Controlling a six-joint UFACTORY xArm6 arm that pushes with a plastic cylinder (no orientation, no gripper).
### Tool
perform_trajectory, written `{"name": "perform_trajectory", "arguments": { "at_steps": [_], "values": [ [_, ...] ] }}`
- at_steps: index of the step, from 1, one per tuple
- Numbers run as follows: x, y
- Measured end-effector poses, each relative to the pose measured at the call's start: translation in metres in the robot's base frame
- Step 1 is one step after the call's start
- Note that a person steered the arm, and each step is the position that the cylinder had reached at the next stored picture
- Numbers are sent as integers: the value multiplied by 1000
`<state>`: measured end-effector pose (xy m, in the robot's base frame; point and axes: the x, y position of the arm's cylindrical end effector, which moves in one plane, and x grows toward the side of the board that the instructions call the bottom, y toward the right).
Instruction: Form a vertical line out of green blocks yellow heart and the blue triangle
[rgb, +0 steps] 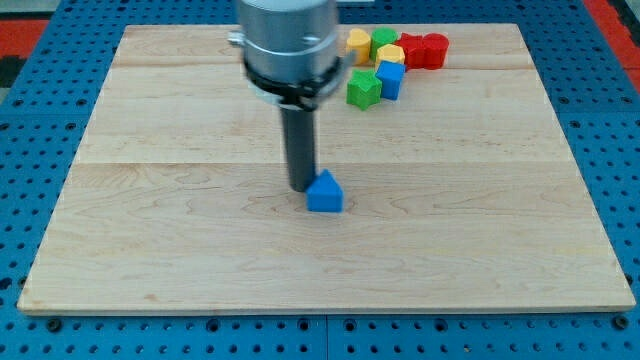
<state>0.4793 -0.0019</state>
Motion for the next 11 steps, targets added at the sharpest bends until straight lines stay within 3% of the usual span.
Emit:
{"name": "perform_trajectory", "arguments": {
  "at_steps": [1, 3, 4, 5, 6, 8, 11],
  "values": [
    [-17, 26],
    [-123, 217],
    [-178, 193],
    [-210, 233],
    [-258, 209],
    [-262, 83],
    [-169, 57]
  ]
}}
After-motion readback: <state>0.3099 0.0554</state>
